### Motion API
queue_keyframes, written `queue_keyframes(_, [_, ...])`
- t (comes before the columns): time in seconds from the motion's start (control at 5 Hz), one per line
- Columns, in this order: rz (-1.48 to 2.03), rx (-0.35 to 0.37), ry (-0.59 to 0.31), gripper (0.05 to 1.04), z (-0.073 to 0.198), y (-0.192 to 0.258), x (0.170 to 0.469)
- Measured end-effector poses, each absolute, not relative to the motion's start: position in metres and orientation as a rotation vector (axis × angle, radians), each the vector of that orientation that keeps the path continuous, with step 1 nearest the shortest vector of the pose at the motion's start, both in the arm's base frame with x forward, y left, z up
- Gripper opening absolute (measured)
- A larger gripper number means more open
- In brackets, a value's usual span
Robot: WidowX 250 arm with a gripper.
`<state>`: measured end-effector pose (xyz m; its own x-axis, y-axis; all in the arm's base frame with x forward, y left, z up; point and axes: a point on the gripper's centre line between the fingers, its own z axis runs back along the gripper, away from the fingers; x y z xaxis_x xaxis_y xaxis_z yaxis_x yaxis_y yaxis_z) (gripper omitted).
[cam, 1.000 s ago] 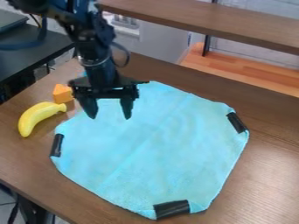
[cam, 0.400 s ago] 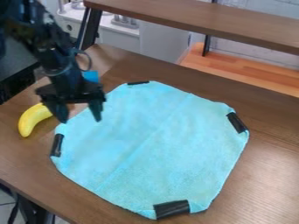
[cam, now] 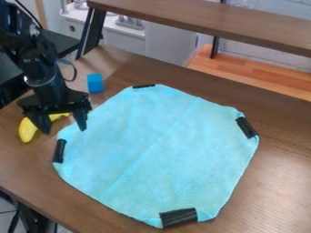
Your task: Fold the cloth from the top to bottom
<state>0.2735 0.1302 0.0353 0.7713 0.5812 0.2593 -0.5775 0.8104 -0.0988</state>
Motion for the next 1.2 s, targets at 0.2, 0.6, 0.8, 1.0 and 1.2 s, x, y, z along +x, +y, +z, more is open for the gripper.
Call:
queue_keyframes(0.2, [0.646, 0.007, -0.201, 1.0, 0.017, 0.131, 0.265])
queue_keyframes(0.6, [0.62, 0.005, -0.191, 0.948, -0.001, 0.128, 0.262])
queue_keyframes(0.8, [0.58, -0.048, -0.198, 0.661, -0.007, 0.123, 0.263])
queue_keyframes(1.0, [0.58, -0.065, -0.191, 0.359, -0.007, 0.121, 0.262])
queue_keyframes(1.2, [0.603, -0.108, -0.164, 0.159, -0.005, 0.115, 0.261])
